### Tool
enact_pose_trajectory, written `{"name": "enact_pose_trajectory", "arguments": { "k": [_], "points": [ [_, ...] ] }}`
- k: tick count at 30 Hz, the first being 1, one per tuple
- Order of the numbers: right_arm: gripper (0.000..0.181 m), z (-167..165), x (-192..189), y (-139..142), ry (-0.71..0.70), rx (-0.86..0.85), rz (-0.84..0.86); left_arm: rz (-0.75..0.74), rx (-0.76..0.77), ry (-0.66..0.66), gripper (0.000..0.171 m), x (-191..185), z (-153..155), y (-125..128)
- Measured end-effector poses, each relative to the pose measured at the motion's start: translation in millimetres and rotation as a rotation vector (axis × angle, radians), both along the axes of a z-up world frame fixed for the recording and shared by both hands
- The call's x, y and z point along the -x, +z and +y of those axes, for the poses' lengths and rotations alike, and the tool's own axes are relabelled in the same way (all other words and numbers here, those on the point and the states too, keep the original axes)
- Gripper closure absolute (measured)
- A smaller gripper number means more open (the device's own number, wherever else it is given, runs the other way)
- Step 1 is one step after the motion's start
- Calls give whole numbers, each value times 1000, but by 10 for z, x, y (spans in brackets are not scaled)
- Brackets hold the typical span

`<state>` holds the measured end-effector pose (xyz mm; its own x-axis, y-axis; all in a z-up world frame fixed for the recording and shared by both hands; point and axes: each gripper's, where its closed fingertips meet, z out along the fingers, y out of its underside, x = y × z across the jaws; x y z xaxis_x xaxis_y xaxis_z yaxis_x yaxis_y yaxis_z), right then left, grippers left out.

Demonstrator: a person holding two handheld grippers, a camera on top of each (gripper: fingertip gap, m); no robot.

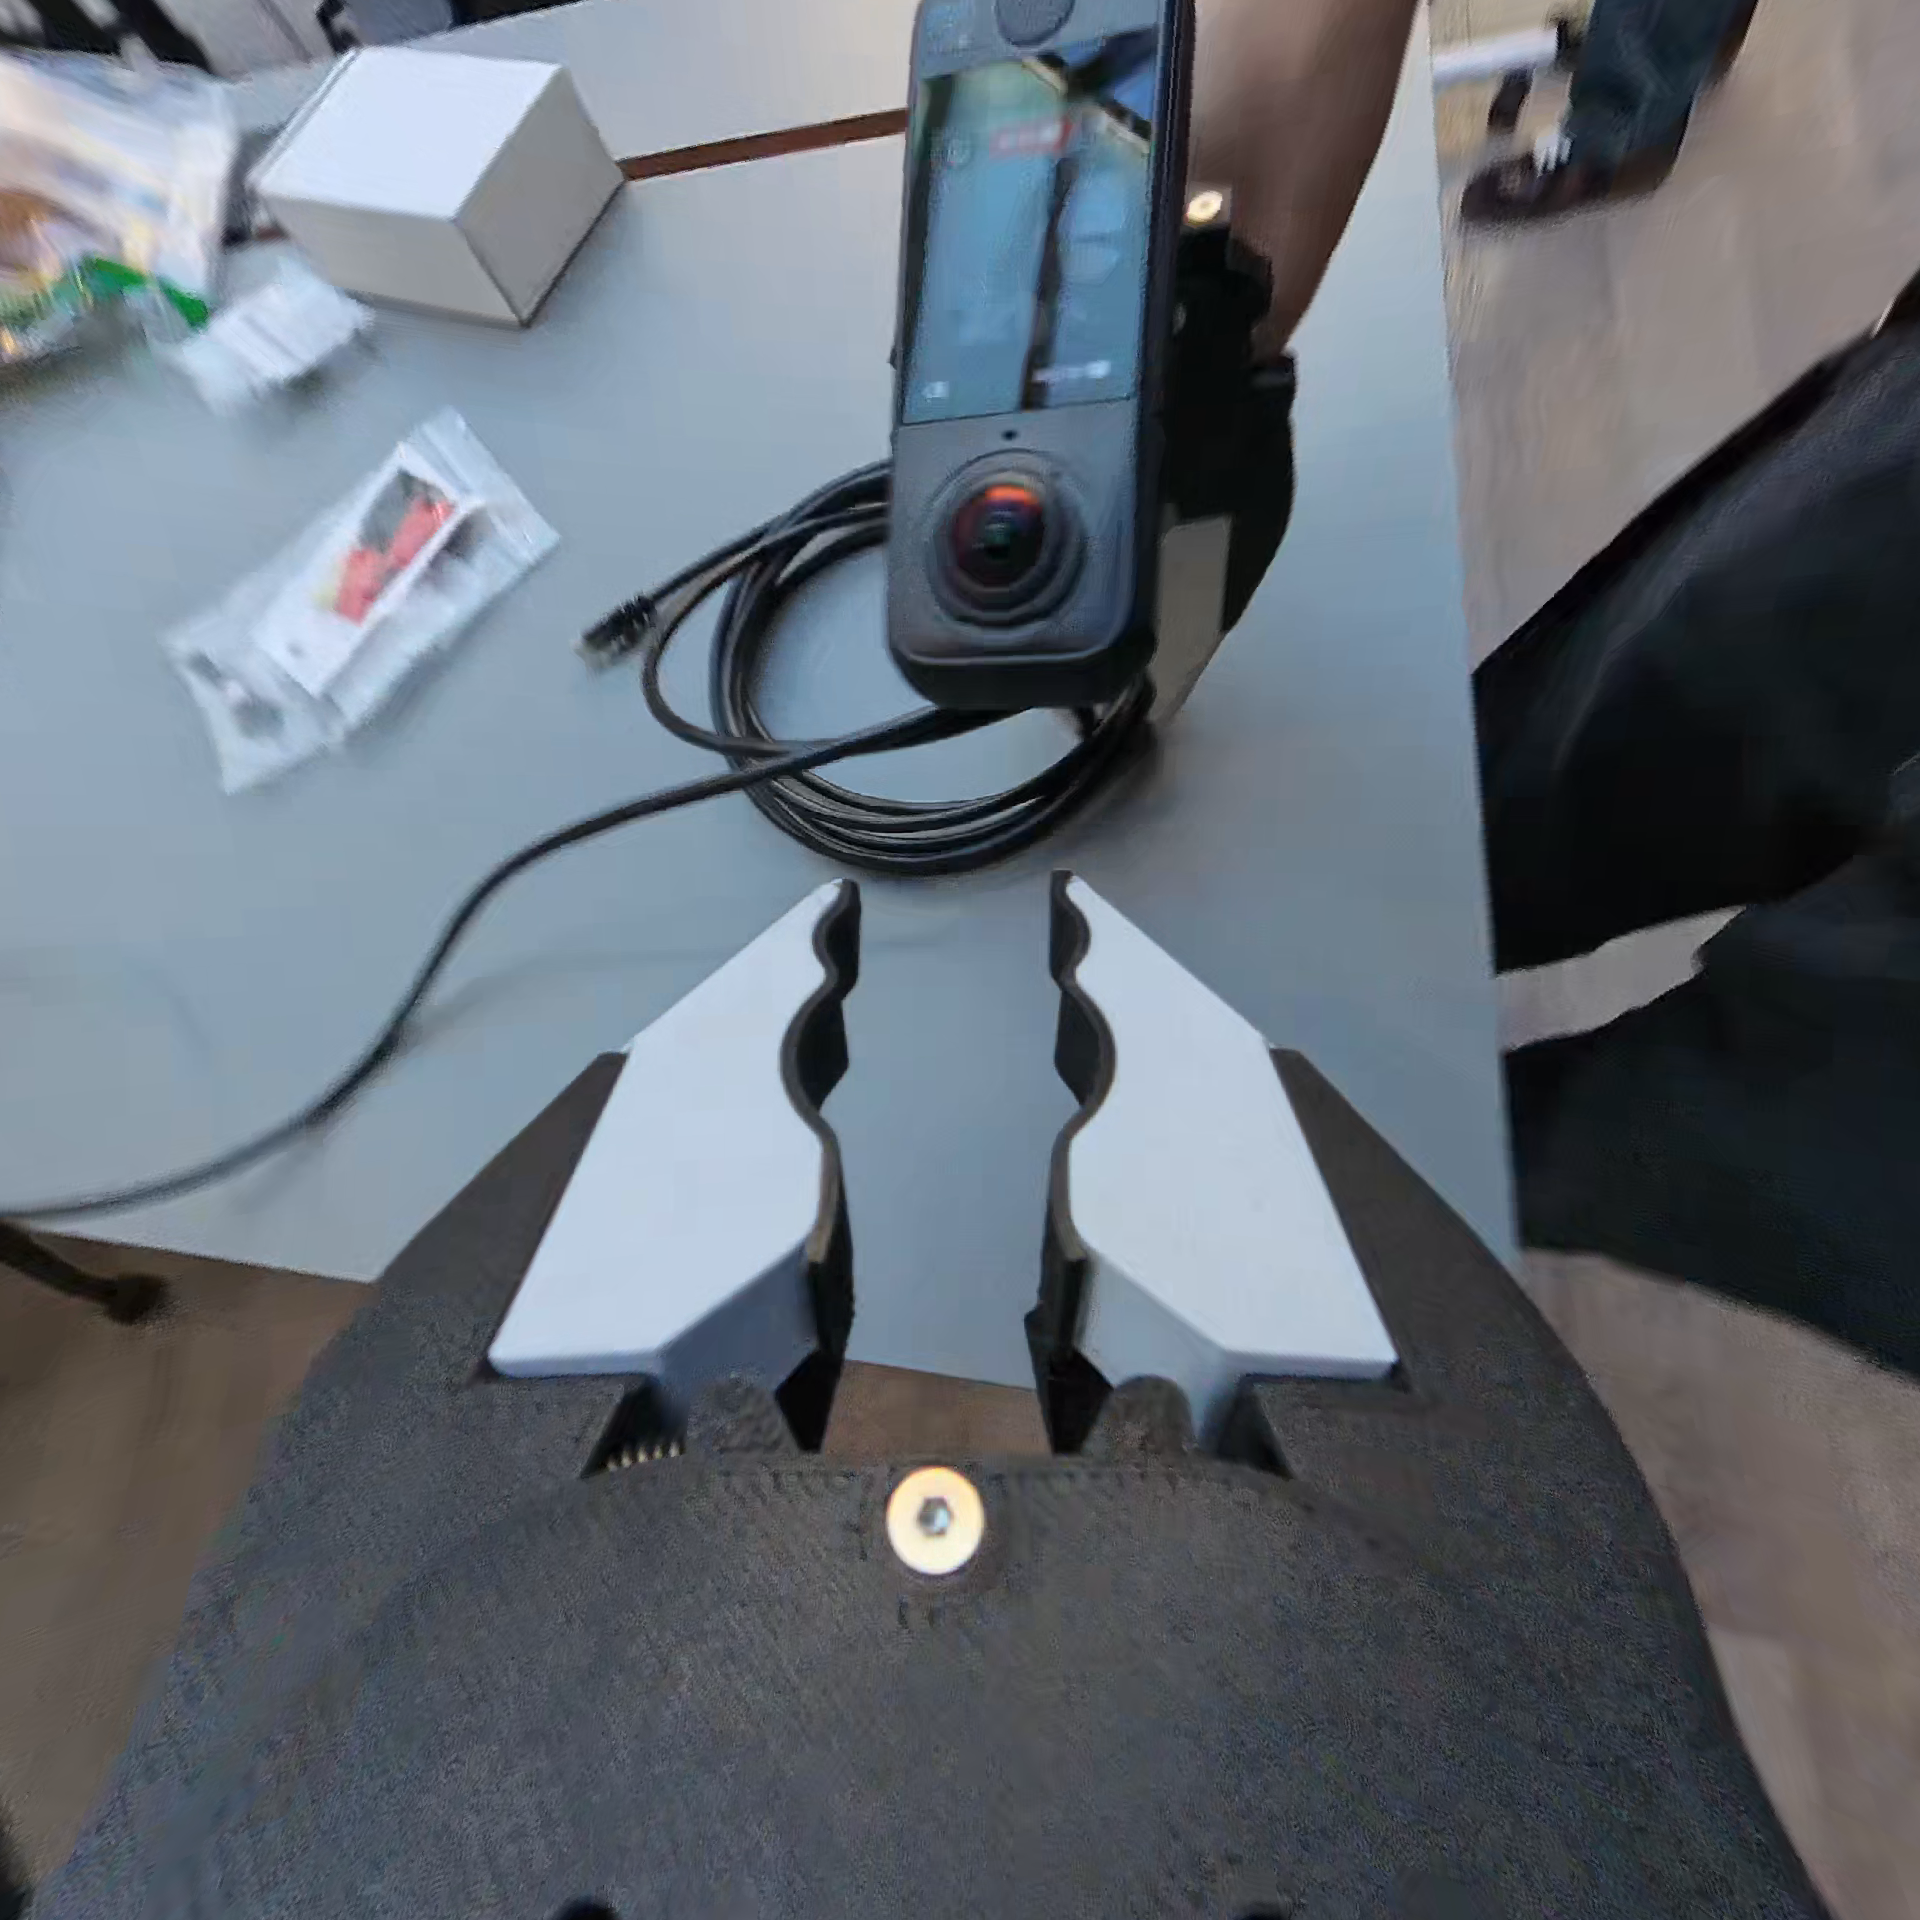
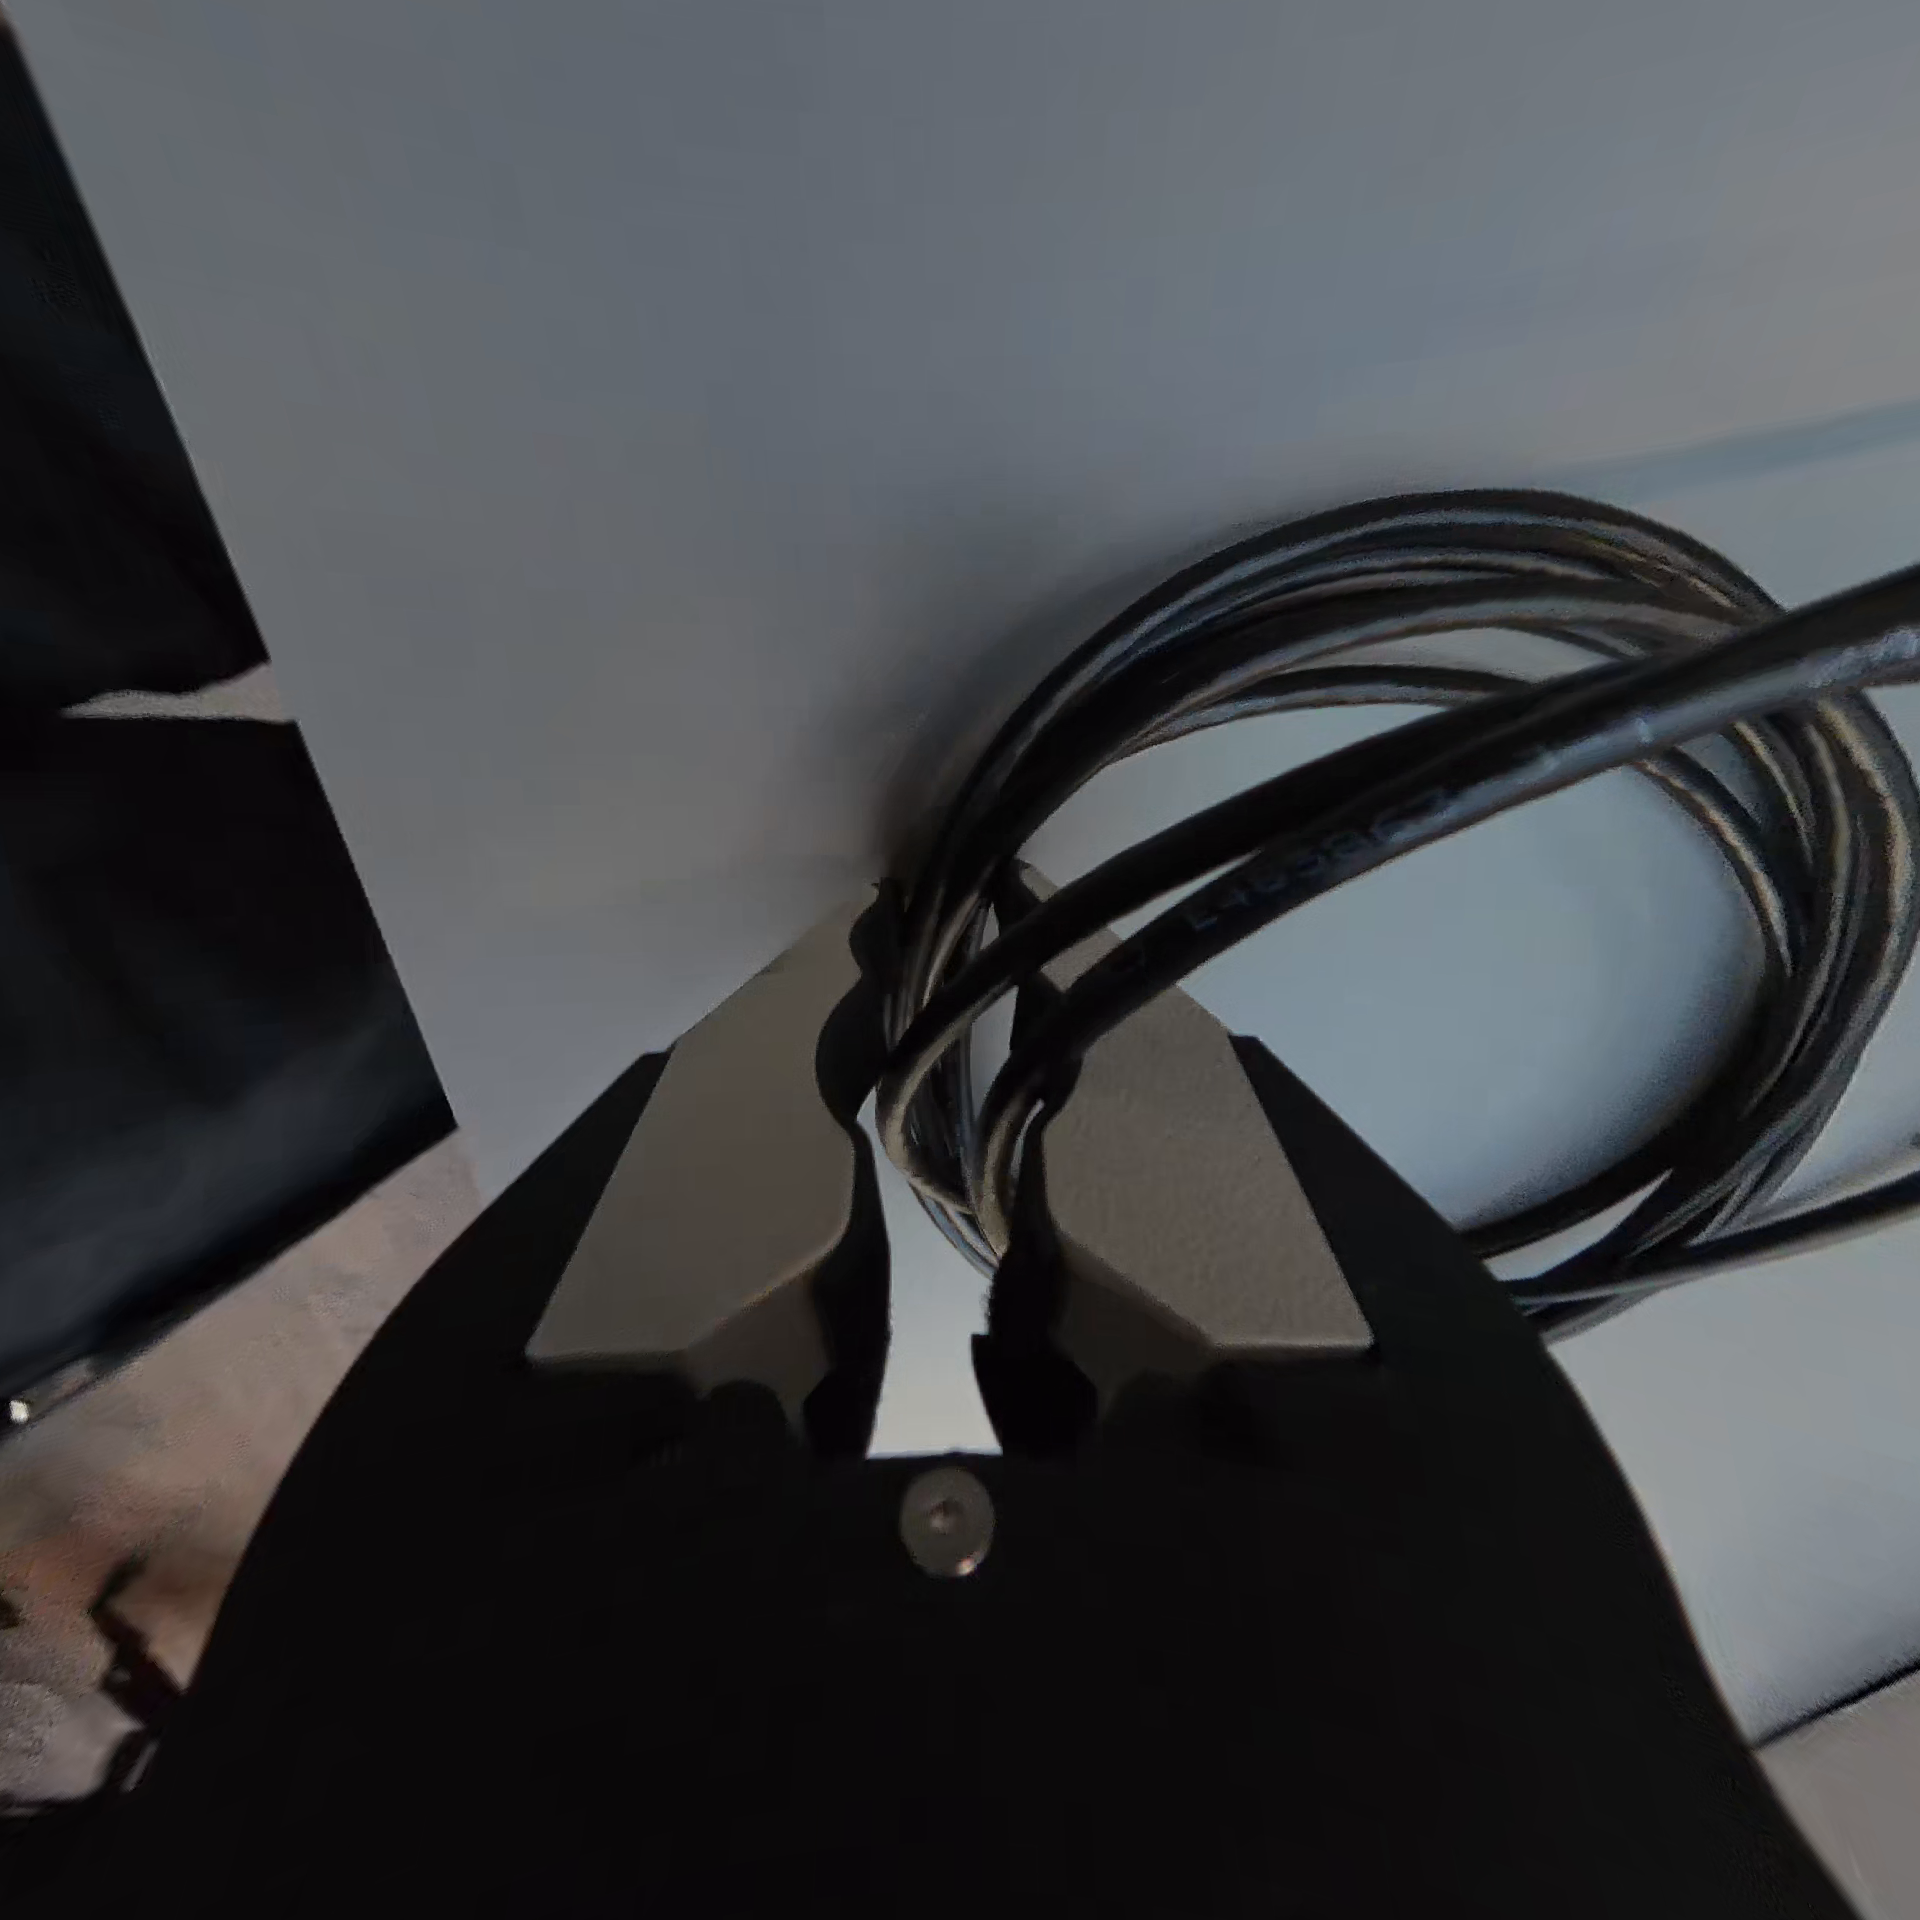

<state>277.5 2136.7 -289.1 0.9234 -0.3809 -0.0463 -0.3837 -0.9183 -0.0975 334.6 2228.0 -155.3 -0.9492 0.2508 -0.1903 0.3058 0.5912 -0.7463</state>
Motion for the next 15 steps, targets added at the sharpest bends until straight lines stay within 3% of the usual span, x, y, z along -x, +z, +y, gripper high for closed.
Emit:
{"name": "enact_pose_trajectory", "arguments": {
  "k": [2, 5, 10, 15],
  "points": [
    [165, -58, 94, -2, 103, 8, -28, -180, -35, -171, 127, -64, -148, 36],
    [165, -97, 203, 2, 214, -18, -73, -324, -108, -446, 106, -47, -370, 0],
    [166, -179, 372, 10, 377, -47, -131, -442, -242, -930, 110, 293, -519, -480],
    [167, -314, 545, 20, 513, -77, -196, -511, -318, -1091, 110, 299, -727, -1048]
  ]
}}
